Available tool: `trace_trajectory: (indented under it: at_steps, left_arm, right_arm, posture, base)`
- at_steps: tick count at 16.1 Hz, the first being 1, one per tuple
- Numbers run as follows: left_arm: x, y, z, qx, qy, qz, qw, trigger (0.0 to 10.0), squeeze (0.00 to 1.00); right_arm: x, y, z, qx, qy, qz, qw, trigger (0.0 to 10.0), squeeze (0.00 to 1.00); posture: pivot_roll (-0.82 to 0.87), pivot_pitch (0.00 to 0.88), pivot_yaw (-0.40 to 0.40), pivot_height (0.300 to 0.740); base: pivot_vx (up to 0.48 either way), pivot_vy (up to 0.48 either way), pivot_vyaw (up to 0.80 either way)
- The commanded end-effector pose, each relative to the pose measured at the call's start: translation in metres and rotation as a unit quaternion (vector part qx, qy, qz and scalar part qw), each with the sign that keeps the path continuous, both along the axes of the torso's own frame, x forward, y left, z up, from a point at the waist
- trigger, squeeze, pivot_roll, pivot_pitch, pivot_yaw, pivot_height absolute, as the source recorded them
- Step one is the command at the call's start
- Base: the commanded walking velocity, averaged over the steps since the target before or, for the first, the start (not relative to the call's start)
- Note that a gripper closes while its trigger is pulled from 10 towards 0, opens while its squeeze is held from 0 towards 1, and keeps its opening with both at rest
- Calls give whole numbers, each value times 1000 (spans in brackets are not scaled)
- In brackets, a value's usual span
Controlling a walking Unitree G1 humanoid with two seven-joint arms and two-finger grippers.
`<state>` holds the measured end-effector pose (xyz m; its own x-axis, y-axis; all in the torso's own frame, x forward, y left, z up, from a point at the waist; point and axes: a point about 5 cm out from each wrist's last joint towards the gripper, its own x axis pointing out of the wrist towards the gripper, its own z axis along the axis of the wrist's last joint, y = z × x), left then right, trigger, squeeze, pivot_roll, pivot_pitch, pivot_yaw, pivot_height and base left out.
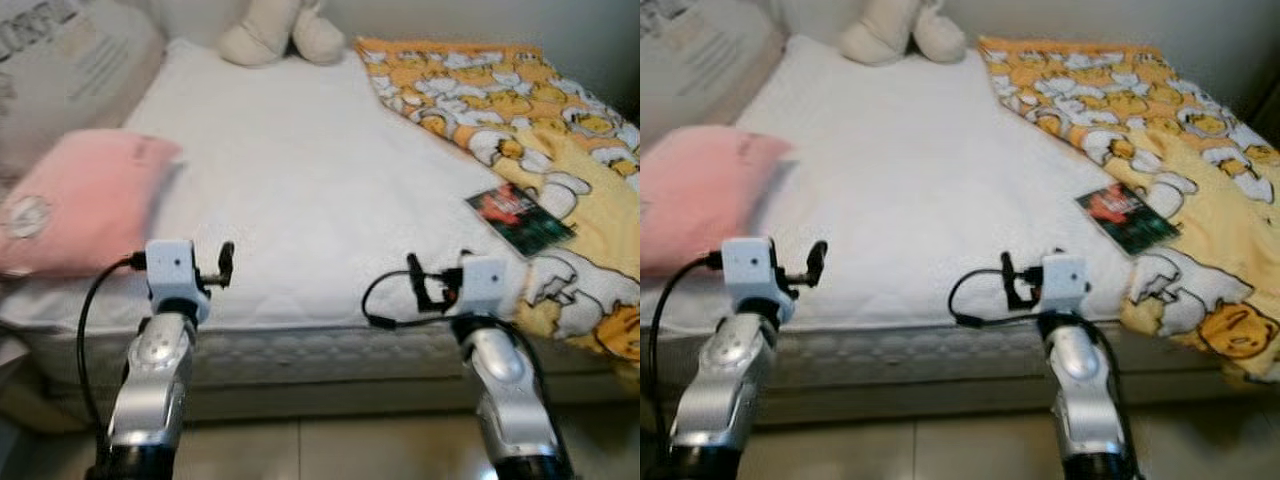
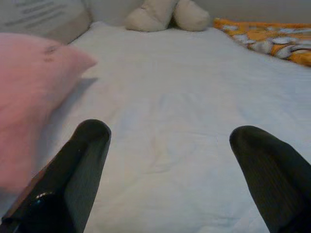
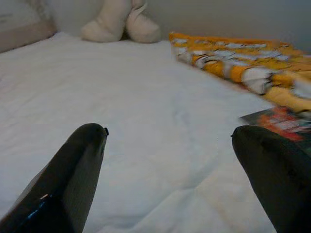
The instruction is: Clean up the room
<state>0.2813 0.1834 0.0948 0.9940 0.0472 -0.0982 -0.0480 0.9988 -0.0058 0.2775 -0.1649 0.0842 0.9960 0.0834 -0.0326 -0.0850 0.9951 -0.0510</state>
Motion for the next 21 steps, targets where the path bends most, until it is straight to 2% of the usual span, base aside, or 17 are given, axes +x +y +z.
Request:
trace_trajectory:
  at_steps: [1,8,11,17,21]
  left_arm:
    - [3,-15,2,-4,-1,-29,1000,10000,0]
    - [6,-21,4,3,-5,-61,998,10000,0]
    - [12,-21,8,8,-9,-62,998,10000,0]
    - [12,-25,8,4,-10,-61,998,10000,0]
    - [16,-21,9,7,-11,-55,998,10000,0]
  right_arm:
    - [0,-9,-1,-4,0,-17,1000,10000,0]
    - [-1,-5,-3,-7,1,-10,1000,10000,0]
    - [1,-2,-1,-8,-4,-5,1000,10000,0]
    - [4,1,1,-9,-8,-4,1000,10000,0]
    - [4,2,1,-10,-9,-4,1000,10000,0]
  posture:
    - [-49,0,2,740]
    - [-57,0,8,740]
    - [-59,0,11,740]
    - [-60,0,6,740]
    - [-64,0,11,740]
  base:
    - [266,-394,0]
    - [266,-396,0]
    - [265,-396,0]
    - [264,-398,0]
    - [264,-397,0]
